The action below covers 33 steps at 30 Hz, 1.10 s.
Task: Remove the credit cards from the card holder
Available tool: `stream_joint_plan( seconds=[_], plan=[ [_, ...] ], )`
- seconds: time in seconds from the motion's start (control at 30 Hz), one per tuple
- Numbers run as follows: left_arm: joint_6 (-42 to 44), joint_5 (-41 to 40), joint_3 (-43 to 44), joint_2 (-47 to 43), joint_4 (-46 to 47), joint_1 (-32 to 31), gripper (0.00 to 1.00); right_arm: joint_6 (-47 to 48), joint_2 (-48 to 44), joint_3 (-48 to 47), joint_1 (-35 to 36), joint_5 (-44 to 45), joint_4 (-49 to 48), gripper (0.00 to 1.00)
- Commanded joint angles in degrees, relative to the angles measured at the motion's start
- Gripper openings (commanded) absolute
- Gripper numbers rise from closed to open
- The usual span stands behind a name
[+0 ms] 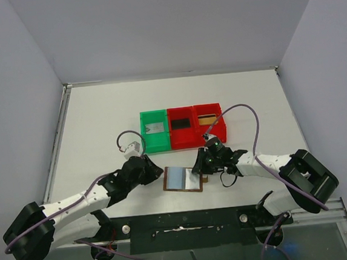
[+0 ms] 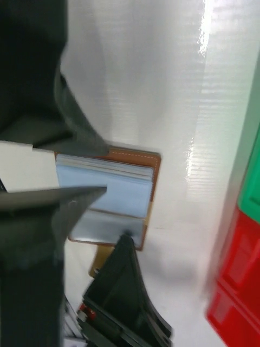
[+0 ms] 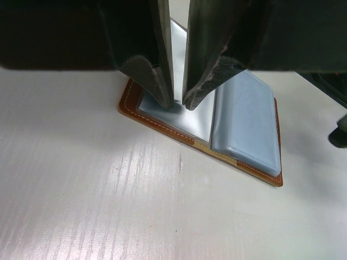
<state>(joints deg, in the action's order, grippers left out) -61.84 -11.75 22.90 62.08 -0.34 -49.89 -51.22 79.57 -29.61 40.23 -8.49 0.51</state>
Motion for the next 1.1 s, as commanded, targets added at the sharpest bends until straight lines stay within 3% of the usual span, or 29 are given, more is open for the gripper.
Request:
stream_joint_plan(
  seconds=[0.0, 0.03, 0.07, 0.1, 0.13, 0.23, 0.47, 0.57, 0.6, 0.63, 0.83, 1.07],
  plan=[
    [-3.2, 0.0, -3.5, -6.8, 3.9, 3.4, 0.14, 1.6, 1.6, -1.1, 0.4, 1.9, 1.2, 0.16],
    [-2.4, 0.9, -4.1, -8.6, 3.8, 3.8, 0.14, 1.6, 1.6, -1.3, 0.5, 2.0, 1.2, 0.16],
    [-1.3, 1.0, -4.3, -10.1, 3.4, 3.9, 0.23, 1.6, 1.6, -1.4, 0.5, 2.1, 1.3, 0.16],
    [-0.7, 0.1, -4.2, -11.5, 1.4, 3.9, 0.40, 1.8, 1.6, -1.4, 0.5, 2.1, 1.3, 0.16],
    [-0.1, -0.6, -3.9, -12.6, -0.2, 3.9, 0.64, 1.7, 1.7, -1.5, 0.6, 2.2, 1.2, 0.16],
    [3.2, -3.0, -2.5, -14.9, -4.9, 3.8, 0.86, 2.0, 2.3, -1.7, 0.5, 2.0, 1.0, 0.16],
    [10.4, -10.4, 2.8, -13.6, -12.5, 3.3, 0.88, 2.2, 3.2, -2.2, 0.6, 1.9, 0.9, 0.16],
    [15.2, -12.6, 4.4, -12.8, -11.7, 1.5, 0.88, 2.2, 3.0, -2.3, 0.7, 2.0, 0.9, 0.16],
    [15.7, -13.1, 4.6, -12.7, -10.5, 0.9, 0.97, 2.1, 3.1, -2.3, 0.6, 2.0, 1.0, 0.16],
    [14.8, -13.7, 5.0, -12.3, -10.5, 0.9, 0.98, 2.1, 3.0, -2.3, 0.6, 2.1, 1.0, 0.16],
    [13.4, -5.6, 8.8, -5.0, -7.1, -0.6, 0.98, 2.1, 2.6, -2.3, 0.6, 2.3, 1.0, 0.15],
    [10.9, -5.9, 12.1, 6.1, -2.4, -7.8, 0.97, 1.9, 2.1, -1.8, 0.9, 2.5, 0.7, 0.15]
  ],
)
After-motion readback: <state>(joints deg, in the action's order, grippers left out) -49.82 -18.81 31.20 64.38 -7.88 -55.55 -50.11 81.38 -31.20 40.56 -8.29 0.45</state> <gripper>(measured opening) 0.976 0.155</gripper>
